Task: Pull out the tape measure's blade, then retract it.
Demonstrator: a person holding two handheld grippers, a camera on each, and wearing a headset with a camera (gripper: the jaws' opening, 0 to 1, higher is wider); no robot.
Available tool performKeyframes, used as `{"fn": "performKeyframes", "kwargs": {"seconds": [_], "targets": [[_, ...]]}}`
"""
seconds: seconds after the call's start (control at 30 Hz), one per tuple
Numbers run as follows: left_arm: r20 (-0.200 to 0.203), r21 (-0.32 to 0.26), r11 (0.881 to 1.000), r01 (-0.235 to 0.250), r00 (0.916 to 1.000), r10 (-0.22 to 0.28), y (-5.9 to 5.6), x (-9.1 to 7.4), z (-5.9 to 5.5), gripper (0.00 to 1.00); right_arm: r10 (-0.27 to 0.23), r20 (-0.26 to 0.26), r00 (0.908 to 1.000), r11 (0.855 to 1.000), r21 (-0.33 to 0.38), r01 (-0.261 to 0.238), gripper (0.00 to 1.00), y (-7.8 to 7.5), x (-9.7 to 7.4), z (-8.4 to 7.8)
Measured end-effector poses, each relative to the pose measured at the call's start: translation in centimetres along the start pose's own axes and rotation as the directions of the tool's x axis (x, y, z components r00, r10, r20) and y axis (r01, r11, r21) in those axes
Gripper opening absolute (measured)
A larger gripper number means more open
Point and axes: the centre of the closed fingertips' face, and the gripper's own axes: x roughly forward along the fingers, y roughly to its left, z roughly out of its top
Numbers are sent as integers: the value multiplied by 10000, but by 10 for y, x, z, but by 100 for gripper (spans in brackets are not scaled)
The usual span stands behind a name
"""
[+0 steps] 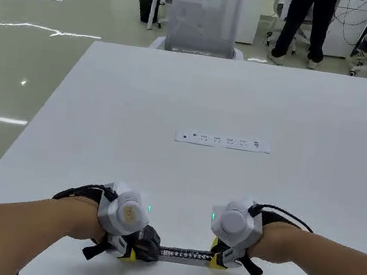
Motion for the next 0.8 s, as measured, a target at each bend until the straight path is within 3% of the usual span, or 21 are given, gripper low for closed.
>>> {"fn": "performKeyframes", "kwargs": {"seconds": [0.8], "targets": [[24, -30, 10000, -5, 10000, 5, 0, 0, -1, 34, -3, -191, 9998, 10000, 37, 3, 12, -1, -9, -19]]}}
